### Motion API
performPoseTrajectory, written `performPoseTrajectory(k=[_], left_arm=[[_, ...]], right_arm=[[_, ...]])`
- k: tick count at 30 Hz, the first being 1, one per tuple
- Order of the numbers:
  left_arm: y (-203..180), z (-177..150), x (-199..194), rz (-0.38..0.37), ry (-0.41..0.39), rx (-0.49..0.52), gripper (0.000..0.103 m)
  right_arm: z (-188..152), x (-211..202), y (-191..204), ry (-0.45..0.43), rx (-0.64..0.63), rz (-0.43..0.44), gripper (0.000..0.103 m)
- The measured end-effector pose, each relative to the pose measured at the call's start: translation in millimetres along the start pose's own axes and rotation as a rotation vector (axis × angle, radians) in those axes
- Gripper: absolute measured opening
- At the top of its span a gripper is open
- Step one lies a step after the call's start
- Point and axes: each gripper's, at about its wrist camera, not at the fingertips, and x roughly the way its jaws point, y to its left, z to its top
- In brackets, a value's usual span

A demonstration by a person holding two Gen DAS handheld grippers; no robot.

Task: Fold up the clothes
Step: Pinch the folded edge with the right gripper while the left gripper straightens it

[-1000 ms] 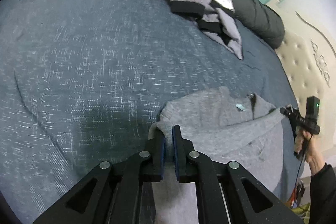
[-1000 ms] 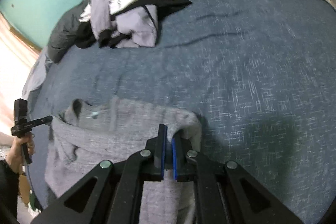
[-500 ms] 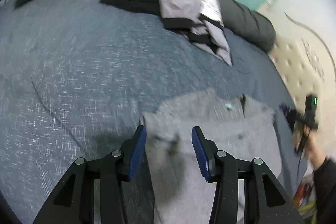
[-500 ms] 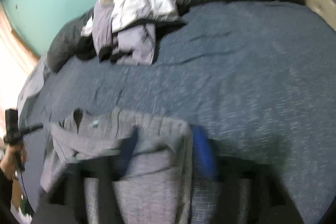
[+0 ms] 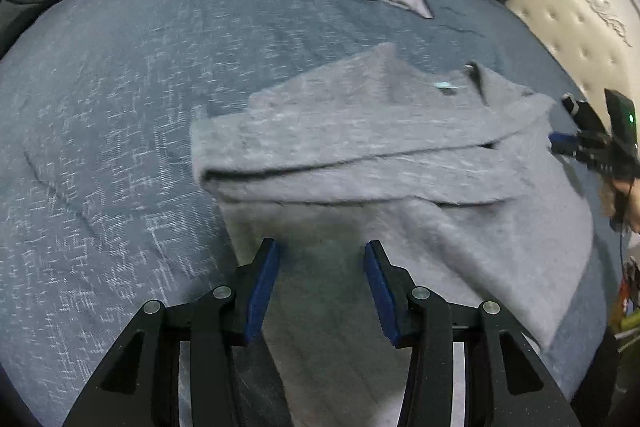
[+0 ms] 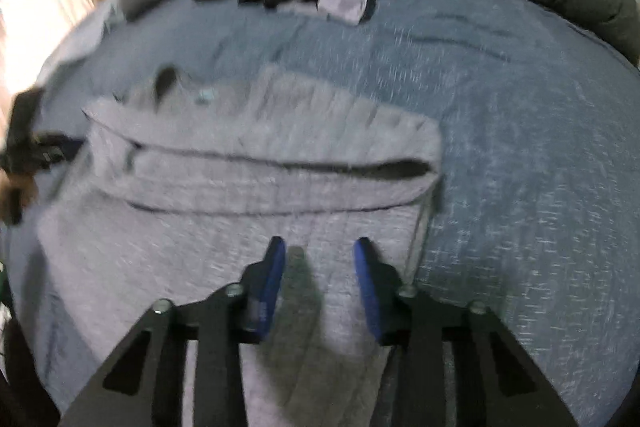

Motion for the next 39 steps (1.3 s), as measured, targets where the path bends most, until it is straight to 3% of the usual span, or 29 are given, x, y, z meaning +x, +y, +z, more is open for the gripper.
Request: performPoseTrajectory(k=[2, 7, 11, 16, 20, 24, 31, 33, 35, 36, 39], left_arm=[[4.8, 7.0, 4.3, 0.012, -0.003, -0.005, 0.048], [17.1, 29.8, 10.0, 0.038, -0.052, -0.037, 0.048], [31.9, 49.4, 13.1, 0.024, -0.091, -0.076, 0.049], [64.2, 66.9, 13.8, -0.018, -0.14, -0.225, 0.049], [76.7, 64.0, 10.4, -0.013, -0.157, -0.246, 0.05], [78.4, 56.1, 10.5, -0.006, -0.163, -0.255, 0.058], [57.0, 52.0, 12.1, -0.006, -0.145, -0.219, 0.057], [53.5, 52.6, 13.5, -0.01, -0.143, -0.209, 0.044], [51.5, 53.6, 14.1, -0.016, -0.15, -0.199, 0.031], [49.9, 54.0, 13.7, -0.013, -0.153, -0.193, 0.02], [46.4, 54.5, 6.8, 0.007, -0.181, -0.183, 0.003]], right_arm=[[4.5, 13.7, 1.5, 0.019, -0.019, -0.033, 0.025], [36.3, 21.8, -9.5, -0.036, 0.015, -0.078, 0.023], [51.3, 19.3, -24.7, -0.058, 0.072, -0.065, 0.022], [66.0, 15.7, -42.9, -0.08, 0.142, -0.042, 0.022], [77.9, 12.8, -57.5, -0.098, 0.197, -0.024, 0.023], [59.0, 5.7, -68.9, -0.112, 0.226, 0.014, 0.036], [50.1, 8.0, -65.4, -0.099, 0.203, 0.033, 0.036], [52.2, 11.1, -62.1, -0.099, 0.188, 0.007, 0.034], [53.6, 13.2, -59.7, -0.1, 0.177, -0.03, 0.006], [53.6, 12.7, -59.7, -0.103, 0.177, -0.052, 0.006], [54.9, 2.5, -59.7, -0.149, 0.174, -0.099, 0.003]])
